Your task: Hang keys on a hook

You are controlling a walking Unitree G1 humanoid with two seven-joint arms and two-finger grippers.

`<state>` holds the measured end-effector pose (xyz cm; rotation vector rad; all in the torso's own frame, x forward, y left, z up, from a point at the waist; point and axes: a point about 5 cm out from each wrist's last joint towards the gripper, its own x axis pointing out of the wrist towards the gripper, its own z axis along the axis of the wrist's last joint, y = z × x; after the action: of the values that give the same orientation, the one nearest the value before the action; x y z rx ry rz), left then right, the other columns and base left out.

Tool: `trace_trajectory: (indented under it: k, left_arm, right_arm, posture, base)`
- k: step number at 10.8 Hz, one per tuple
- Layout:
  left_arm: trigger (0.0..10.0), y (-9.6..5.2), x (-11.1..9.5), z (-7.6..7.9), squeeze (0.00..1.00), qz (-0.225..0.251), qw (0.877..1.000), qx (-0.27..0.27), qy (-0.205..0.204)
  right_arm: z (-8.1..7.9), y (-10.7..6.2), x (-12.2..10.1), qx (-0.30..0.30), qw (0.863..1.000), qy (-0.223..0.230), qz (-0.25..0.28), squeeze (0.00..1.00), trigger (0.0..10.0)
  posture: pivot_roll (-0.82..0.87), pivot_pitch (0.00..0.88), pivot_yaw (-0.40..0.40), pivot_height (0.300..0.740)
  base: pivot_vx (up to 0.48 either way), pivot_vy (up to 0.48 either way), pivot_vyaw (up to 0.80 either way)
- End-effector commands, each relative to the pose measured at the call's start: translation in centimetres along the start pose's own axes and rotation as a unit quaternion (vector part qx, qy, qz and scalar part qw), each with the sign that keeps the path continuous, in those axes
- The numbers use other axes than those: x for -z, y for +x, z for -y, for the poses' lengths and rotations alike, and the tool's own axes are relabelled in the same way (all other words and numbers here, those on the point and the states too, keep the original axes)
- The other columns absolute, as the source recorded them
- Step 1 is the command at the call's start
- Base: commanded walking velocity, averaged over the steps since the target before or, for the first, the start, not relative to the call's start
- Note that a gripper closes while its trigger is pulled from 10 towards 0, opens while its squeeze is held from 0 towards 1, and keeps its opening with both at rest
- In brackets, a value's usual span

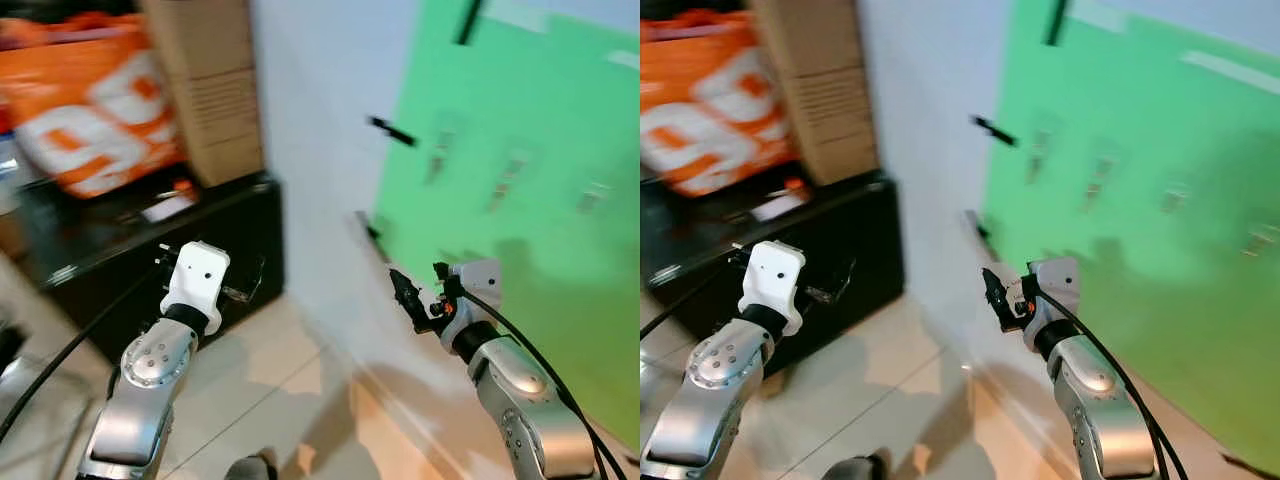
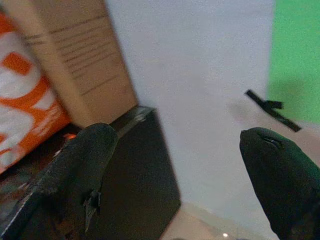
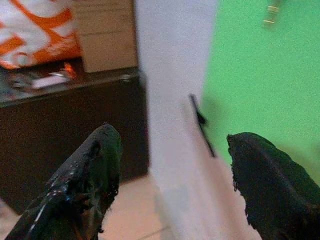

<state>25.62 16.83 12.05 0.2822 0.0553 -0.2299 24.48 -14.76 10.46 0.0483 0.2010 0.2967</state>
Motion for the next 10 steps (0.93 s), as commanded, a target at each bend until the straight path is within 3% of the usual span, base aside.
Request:
trace_trajectory:
  k: [1, 3, 5, 10]
  left_arm:
    - [10.0, -0.04, 0.07, 0.09, 0.00, 0.004, 1.000, 0.002, -0.007]
    - [10.0, -0.06, 0.14, 0.10, 0.00, 0.005, 1.000, 0.001, -0.014]
    - [10.0, -0.04, 0.20, 0.10, 0.00, 0.005, 1.000, 0.002, -0.018]
    - [10.0, -0.04, 0.17, 0.04, 0.00, 0.003, 1.000, 0.002, -0.018]
  right_arm:
    - [0.16, -0.12, -0.48, 0.006, 1.000, 0.013, 0.009, 1.00, 10.0]
    - [0.33, -0.20, -0.36, 0.015, 1.000, -0.006, 0.000, 1.00, 10.0]
    - [0.27, -0.25, -0.23, 0.012, 1.000, 0.011, -0.012, 1.00, 10.0]
    - [-0.09, 0.11, -0.25, -0.001, 1.000, -0.003, -0.017, 1.00, 10.0]
  posture:
    - [-0.06, 0.000, -0.011, 0.740]
    - [-0.07, 0.000, -0.008, 0.740]
    - [-0.07, 0.000, -0.005, 0.740]
    - [-0.06, 0.000, -0.010, 0.740]
  base:
    - [0.000, 0.000, 0.80]
    - [0.000, 0.000, 0.80]
    - [0.000, 0.000, 0.80]
    - [0.277, 0.000, 0.71]
